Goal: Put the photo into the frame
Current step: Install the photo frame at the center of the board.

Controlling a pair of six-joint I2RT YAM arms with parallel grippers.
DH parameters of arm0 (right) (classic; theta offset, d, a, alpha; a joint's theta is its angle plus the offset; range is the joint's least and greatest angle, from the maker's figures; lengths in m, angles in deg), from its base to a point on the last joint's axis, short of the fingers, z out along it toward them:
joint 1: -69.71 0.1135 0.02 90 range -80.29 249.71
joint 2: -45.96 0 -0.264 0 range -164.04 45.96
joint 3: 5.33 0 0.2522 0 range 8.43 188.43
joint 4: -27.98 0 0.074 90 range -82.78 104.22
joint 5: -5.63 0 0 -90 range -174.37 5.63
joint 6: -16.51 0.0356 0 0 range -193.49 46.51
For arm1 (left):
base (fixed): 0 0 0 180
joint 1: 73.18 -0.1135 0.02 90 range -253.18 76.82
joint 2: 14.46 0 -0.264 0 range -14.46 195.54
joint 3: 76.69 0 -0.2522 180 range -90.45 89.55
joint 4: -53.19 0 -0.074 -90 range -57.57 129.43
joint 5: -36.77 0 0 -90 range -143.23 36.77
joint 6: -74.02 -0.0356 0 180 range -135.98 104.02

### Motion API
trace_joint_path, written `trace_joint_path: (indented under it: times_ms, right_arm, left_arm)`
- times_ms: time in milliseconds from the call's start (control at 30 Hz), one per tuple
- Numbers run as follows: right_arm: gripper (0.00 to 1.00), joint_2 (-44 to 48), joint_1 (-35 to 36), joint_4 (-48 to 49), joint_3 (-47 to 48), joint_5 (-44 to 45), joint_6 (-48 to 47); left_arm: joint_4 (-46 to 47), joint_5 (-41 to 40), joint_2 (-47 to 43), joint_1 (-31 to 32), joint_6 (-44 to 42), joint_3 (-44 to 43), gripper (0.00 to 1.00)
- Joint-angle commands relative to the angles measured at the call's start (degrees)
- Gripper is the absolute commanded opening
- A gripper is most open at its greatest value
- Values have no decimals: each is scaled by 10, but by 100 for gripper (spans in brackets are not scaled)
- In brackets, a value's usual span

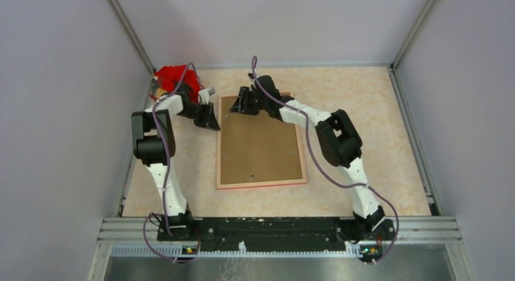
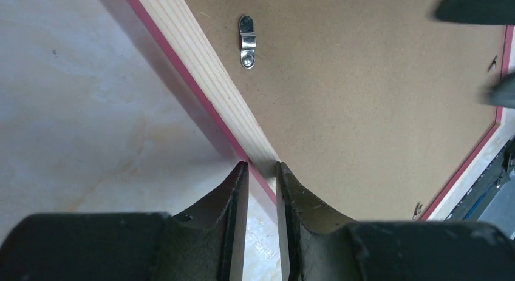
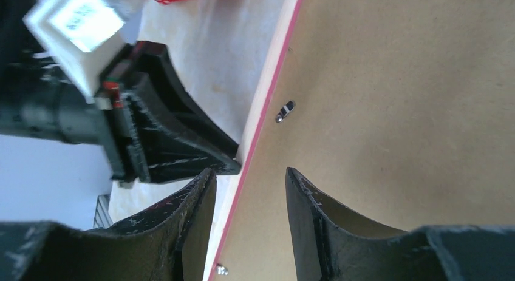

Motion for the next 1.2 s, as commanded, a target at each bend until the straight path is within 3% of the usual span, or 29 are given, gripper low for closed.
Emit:
trace_joint_path:
  times_ms: [0,333,1167]
  right_arm:
    - [46,-72,3,-26,77,-34,12]
    - [45,-131,7,-5,106,-51,37]
    - [42,-215,16,19,189,-83,84]
  left_arm:
    - [12,-3,5,-2,3,-8,28]
    - [32,-2,2,-2,-4,32,21]
    - [29,4,-10,-2,-17,47,14]
